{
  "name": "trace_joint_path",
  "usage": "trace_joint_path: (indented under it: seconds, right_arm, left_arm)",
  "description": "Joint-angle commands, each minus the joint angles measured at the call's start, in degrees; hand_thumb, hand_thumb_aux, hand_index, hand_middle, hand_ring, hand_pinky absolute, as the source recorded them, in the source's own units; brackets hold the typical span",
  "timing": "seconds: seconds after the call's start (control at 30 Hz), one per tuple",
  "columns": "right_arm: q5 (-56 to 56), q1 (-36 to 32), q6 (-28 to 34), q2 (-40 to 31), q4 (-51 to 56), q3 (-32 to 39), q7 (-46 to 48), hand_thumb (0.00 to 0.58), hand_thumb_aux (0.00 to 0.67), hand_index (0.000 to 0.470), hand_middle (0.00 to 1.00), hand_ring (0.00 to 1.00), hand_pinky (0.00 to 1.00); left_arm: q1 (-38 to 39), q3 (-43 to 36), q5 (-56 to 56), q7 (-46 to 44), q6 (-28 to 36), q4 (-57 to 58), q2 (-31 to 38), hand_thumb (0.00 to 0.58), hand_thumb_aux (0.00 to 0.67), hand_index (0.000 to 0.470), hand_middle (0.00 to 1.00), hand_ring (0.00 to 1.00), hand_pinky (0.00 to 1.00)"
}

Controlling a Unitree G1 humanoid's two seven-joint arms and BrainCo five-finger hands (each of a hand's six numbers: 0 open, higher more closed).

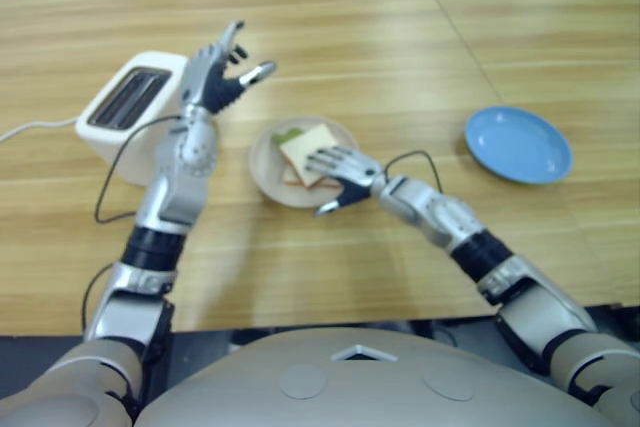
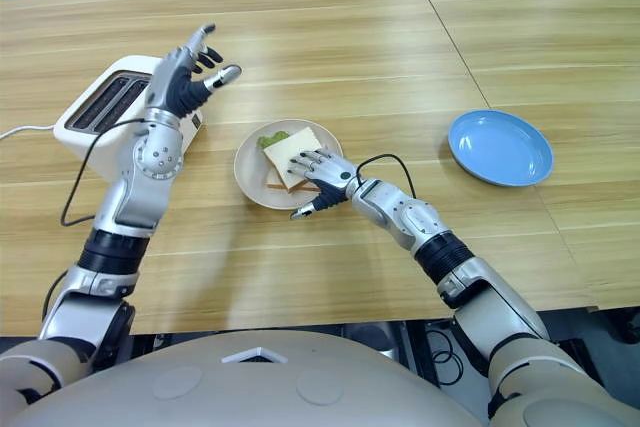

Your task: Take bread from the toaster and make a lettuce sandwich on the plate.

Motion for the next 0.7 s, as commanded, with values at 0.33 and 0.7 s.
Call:
trace_joint_path:
  seconds: [0.33, 0.7]
  right_arm:
    - [15.7, 12.2, -11.4, -6.1, -21.3, -15.3, -15.2, 0.580, 0.670, 0.460, 1.00, 1.00, 1.00]
    - [25.5, 32.5, -6.7, -13.4, -35.6, -25.2, 1.4, 0.580, 0.670, 0.460, 1.00, 1.00, 1.00]
  left_arm:
    - [12.3, 3.9, -23.6, -22.2, 3.2, -5.0, 1.4, 0.580, 0.670, 0.460, 1.00, 1.00, 1.00]
    - [24.8, 10.5, -27.9, -34.0, 11.5, -21.6, 17.7, 0.580, 0.670, 0.460, 1.00, 1.00, 1.00]
